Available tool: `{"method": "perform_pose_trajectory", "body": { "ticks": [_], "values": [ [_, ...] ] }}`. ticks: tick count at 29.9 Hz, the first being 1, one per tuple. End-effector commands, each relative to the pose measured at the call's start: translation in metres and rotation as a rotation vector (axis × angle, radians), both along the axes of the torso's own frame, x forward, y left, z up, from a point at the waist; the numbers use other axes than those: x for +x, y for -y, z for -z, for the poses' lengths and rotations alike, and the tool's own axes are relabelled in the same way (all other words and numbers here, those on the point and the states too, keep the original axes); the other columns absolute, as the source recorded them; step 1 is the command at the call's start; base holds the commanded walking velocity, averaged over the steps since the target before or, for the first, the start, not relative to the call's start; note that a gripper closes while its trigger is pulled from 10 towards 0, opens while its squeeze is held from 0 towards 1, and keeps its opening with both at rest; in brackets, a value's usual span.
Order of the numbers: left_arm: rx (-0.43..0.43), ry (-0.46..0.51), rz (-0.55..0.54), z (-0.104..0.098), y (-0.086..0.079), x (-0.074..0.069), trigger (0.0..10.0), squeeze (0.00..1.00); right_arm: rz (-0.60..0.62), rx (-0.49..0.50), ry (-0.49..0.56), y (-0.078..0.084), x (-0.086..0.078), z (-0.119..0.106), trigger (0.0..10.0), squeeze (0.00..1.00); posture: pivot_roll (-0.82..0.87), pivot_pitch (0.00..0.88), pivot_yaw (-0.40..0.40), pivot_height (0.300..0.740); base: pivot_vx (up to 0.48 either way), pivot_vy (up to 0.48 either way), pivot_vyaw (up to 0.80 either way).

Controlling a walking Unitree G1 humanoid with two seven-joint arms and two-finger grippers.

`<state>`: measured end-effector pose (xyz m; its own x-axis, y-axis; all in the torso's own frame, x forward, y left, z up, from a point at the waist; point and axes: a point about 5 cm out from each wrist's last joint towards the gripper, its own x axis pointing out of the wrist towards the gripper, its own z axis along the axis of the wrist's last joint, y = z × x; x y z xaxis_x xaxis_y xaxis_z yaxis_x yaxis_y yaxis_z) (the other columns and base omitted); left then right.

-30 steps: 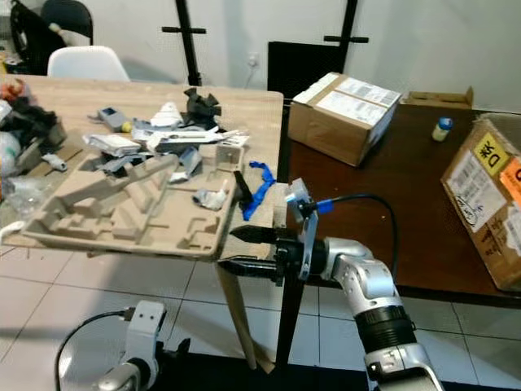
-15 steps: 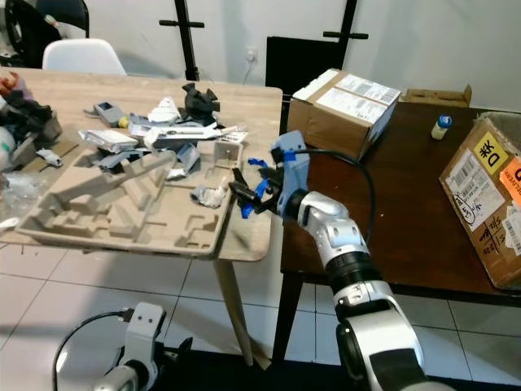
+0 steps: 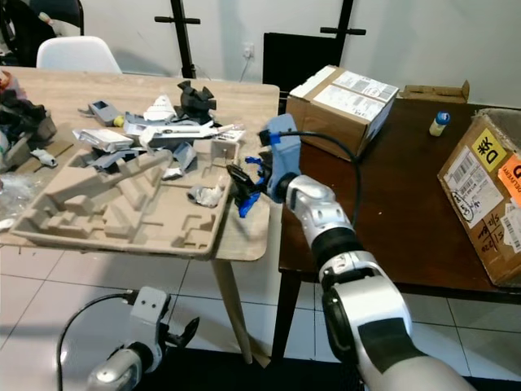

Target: Picking trash to rubbish bin

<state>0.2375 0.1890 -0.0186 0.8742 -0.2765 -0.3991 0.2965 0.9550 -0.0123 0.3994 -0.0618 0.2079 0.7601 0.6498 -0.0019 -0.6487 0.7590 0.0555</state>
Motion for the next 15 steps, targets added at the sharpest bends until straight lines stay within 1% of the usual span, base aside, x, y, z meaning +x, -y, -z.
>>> {"method": "perform_pose_trajectory", "body": {
  "ticks": [1,2,3,4,5,6,7,8,11,12,13,14,15],
  "values": [
    [0.001,-0.044,-0.036,0.007,-0.011,-0.008,10.0,0.00,-0.005,0.001,-0.020,-0.006,0.000,0.004,10.0,0.00,0.02,0.122,-0.069,0.740,0.000,0.000,0.00],
    [-0.003,-0.056,-0.061,0.009,-0.012,-0.010,10.0,0.00,0.010,-0.001,-0.041,-0.008,-0.001,0.007,10.0,0.00,0.02,0.101,-0.065,0.740,0.000,0.000,0.00],
    [-0.007,-0.065,-0.077,0.010,-0.012,-0.012,10.0,0.00,0.021,-0.003,-0.055,-0.009,-0.001,0.010,10.0,0.00,0.02,0.101,-0.065,0.740,0.000,0.000,0.00],
    [-0.007,-0.061,-0.075,0.009,-0.011,-0.012,10.0,0.00,0.029,-0.030,-0.055,-0.010,-0.001,0.011,10.0,0.00,0.02,0.108,-0.079,0.740,0.000,0.000,0.00],
    [-0.007,-0.061,-0.075,0.009,-0.011,-0.012,10.0,0.00,0.029,-0.030,-0.055,-0.010,-0.001,0.011,10.0,0.00,0.02,0.108,-0.079,0.740,0.000,0.000,0.00],
    [-0.029,-0.042,-0.099,0.007,-0.007,-0.011,10.0,0.00,0.022,-0.027,-0.090,-0.012,-0.002,0.017,10.0,0.00,0.03,0.123,-0.086,0.740,0.000,0.000,0.00],
    [-0.043,-0.036,-0.098,0.006,-0.003,-0.010,10.0,0.00,0.014,-0.051,-0.103,-0.012,-0.003,0.022,10.0,0.00,0.02,0.125,-0.083,0.740,0.000,0.000,0.00],
    [-0.043,-0.036,-0.098,0.006,-0.003,-0.010,10.0,0.00,0.014,-0.051,-0.103,-0.012,-0.003,0.022,10.0,0.00,0.02,0.125,-0.083,0.740,0.000,0.000,0.00],
    [-0.054,-0.034,-0.057,0.006,0.006,-0.012,10.0,0.00,0.000,-0.091,-0.125,-0.012,-0.006,0.030,10.0,0.00,0.02,0.111,-0.064,0.740,0.000,0.000,0.00],
    [-0.054,-0.034,-0.057,0.006,0.006,-0.012,10.0,0.00,0.000,-0.091,-0.125,-0.012,-0.006,0.030,10.0,0.00,0.02,0.111,-0.064,0.740,0.000,0.000,0.00],
    [-0.050,-0.051,-0.028,0.010,0.012,-0.014,10.0,0.00,-0.003,-0.085,-0.141,-0.010,-0.007,0.034,10.0,0.00,0.03,0.131,-0.067,0.740,0.000,0.000,0.00],
    [-0.037,-0.068,0.005,0.013,0.016,-0.015,10.0,0.00,0.006,-0.083,-0.159,-0.008,-0.008,0.039,10.0,0.00,0.03,0.131,-0.067,0.740,0.000,0.000,0.00],
    [-0.014,-0.074,0.044,0.013,0.019,-0.016,10.0,0.00,0.014,-0.089,-0.171,-0.006,-0.008,0.042,10.0,0.00,0.03,0.112,-0.055,0.740,0.000,0.000,0.00]
  ]
}}
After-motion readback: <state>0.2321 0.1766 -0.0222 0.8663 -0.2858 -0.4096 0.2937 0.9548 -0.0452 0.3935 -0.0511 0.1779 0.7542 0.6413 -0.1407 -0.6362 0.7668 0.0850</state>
